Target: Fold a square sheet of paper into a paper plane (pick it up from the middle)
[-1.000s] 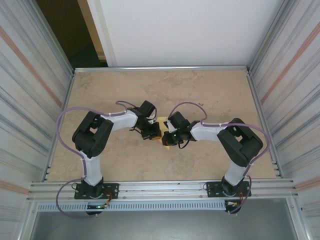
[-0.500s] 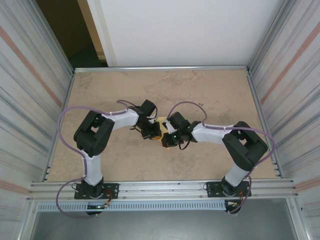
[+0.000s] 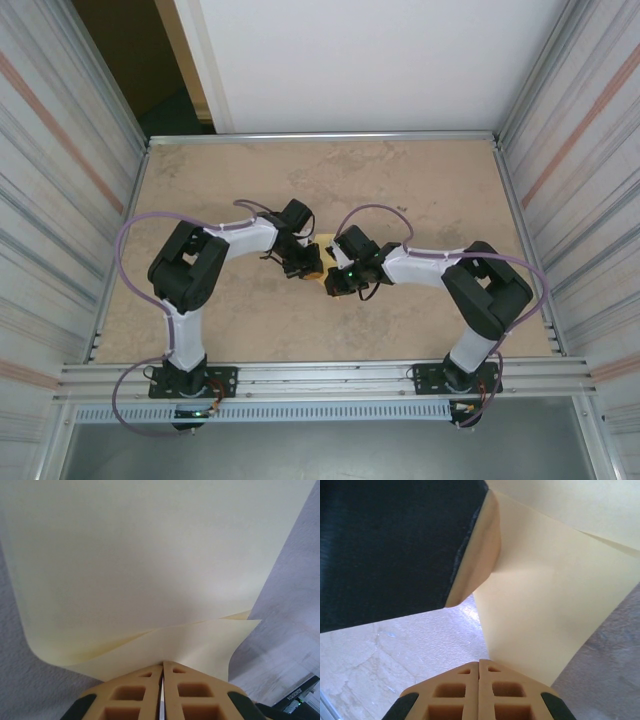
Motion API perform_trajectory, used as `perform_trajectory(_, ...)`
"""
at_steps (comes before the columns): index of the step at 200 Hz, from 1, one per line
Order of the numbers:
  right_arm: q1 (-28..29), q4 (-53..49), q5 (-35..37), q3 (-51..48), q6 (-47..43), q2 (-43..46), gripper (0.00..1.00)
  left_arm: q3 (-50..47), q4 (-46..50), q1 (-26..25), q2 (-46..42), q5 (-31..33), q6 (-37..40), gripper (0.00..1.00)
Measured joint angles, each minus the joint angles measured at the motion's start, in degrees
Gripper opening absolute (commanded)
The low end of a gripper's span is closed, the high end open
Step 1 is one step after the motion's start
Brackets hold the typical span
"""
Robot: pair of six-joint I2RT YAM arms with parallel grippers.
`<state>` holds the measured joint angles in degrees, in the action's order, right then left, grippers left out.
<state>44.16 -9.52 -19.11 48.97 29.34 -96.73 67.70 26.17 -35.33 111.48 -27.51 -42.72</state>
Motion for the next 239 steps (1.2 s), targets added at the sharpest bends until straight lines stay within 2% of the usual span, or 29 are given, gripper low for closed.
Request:
perform_trajectory(169,-0.76,2.25,-0.42,-2.51,0.17,-0.17,0.0,0.57,0.83,0.13,0.39,-0.17,0.92,0.11)
perform_trajectory(239,-1.84,4.57,-1.68,-10.14,0.15,6.01,0.0,1.09,1.14,0.5,1.09,-1.57,1.36,0.11)
